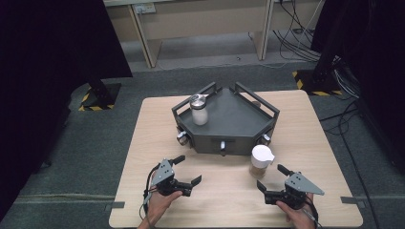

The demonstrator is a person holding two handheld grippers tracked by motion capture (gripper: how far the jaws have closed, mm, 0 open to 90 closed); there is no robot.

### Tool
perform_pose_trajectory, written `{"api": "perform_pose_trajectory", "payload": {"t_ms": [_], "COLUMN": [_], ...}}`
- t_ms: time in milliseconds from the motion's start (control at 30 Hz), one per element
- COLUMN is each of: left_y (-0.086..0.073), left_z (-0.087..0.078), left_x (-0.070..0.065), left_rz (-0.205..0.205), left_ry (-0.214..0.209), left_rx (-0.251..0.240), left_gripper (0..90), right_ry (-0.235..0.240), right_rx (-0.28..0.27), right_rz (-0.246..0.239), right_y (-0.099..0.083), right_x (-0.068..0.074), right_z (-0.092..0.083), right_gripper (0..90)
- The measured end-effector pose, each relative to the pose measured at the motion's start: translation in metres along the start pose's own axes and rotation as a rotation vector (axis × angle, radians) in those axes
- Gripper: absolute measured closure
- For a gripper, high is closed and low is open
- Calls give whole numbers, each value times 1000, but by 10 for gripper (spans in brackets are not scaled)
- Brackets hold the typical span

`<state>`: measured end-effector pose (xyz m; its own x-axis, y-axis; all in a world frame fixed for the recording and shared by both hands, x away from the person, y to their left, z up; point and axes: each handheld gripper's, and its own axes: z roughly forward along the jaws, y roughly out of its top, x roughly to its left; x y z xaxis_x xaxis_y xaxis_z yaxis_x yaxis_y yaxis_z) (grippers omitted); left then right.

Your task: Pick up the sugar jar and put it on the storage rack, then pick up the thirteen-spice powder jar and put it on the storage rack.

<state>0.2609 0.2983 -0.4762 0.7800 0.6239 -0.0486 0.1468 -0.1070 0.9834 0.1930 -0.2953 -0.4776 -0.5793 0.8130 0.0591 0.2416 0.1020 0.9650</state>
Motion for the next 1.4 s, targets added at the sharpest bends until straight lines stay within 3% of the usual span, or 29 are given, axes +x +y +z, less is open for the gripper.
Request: {"api": "perform_pose_trajectory", "payload": {"t_ms": [800,1167,1400], "left_y": [-3,-2,-3], "left_z": [3,2,5], "left_x": [0,-4,-4], "left_rz": [-8,20,11], "left_ry": [-5,-3,-25], "left_rx": [8,1,9], "left_gripper": [4,5,6], "right_ry": [0,-13,-27], "right_rx": [5,7,5], "right_rz": [-2,-8,-11], "right_y": [0,0,1], "right_x": [1,2,4], "right_z": [1,3,6], "right_gripper": [12,12,13]}}
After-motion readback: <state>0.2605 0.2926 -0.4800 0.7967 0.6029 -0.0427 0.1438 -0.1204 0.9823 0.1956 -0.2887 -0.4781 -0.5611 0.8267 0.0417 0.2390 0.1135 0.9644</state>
